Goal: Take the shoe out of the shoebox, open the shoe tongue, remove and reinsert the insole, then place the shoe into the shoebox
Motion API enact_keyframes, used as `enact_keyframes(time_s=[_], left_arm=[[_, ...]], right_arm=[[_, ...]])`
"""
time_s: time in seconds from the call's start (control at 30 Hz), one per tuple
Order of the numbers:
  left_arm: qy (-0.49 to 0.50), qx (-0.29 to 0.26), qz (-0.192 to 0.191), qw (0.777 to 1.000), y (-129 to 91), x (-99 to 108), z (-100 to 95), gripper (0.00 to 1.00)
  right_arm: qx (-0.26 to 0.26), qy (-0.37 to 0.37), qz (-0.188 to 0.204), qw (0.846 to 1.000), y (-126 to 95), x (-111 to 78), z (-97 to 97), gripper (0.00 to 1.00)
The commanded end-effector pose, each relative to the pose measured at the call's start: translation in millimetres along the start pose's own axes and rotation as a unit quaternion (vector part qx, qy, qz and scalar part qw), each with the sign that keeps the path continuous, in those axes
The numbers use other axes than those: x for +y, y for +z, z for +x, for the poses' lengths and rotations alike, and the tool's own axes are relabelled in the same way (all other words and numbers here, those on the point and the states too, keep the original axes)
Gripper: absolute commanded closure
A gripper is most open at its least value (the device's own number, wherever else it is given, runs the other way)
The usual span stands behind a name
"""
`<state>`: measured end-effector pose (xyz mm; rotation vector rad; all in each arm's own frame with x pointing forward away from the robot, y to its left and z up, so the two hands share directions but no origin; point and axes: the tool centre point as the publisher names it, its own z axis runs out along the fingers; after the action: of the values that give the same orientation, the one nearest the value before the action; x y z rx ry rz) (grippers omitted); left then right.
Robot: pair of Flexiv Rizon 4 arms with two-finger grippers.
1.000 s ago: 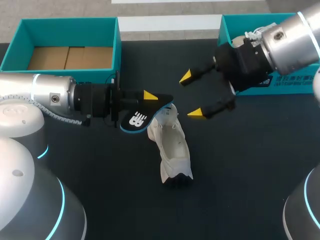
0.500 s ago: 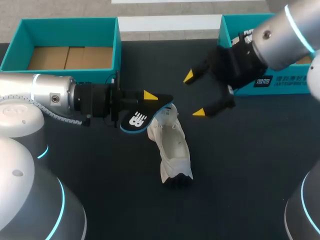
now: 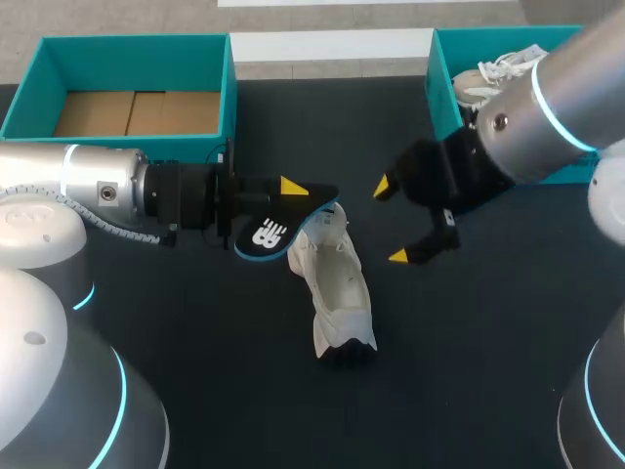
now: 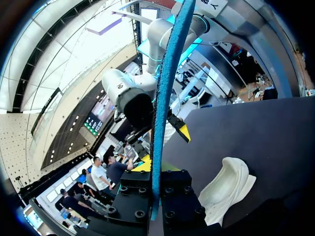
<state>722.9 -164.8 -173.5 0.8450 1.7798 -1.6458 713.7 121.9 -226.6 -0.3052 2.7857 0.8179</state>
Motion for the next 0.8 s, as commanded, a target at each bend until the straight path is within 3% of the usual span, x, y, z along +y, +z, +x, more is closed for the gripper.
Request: enact_keyframes(time_s=[0.03, 0.2, 0.63, 0.8], left_arm=[[0.0, -0.001, -0.001, 1.0, 0.6, -0.9, 1.2, 1.0], [0.0, -0.001, -0.001, 1.0, 0.6, -0.9, 1.2, 1.0], [0.0, -0.001, -0.001, 1.0, 0.6, -0.9, 1.2, 1.0], [-0.004, -0.013, 0.01, 1.0, 3.9, -35.0, 6.7, 1.0]], right_arm=[[0.003, 0.004, -0.011, 1.0, 19.5, -10.5, -2.7, 0.0], [0.015, 0.013, -0.016, 1.0, 29.7, -17.8, -3.8, 0.0], [0.005, 0.019, -0.014, 1.0, 31.6, -21.1, -3.3, 0.0], [0.005, 0.019, -0.014, 1.0, 31.6, -21.1, -3.3, 0.0]])
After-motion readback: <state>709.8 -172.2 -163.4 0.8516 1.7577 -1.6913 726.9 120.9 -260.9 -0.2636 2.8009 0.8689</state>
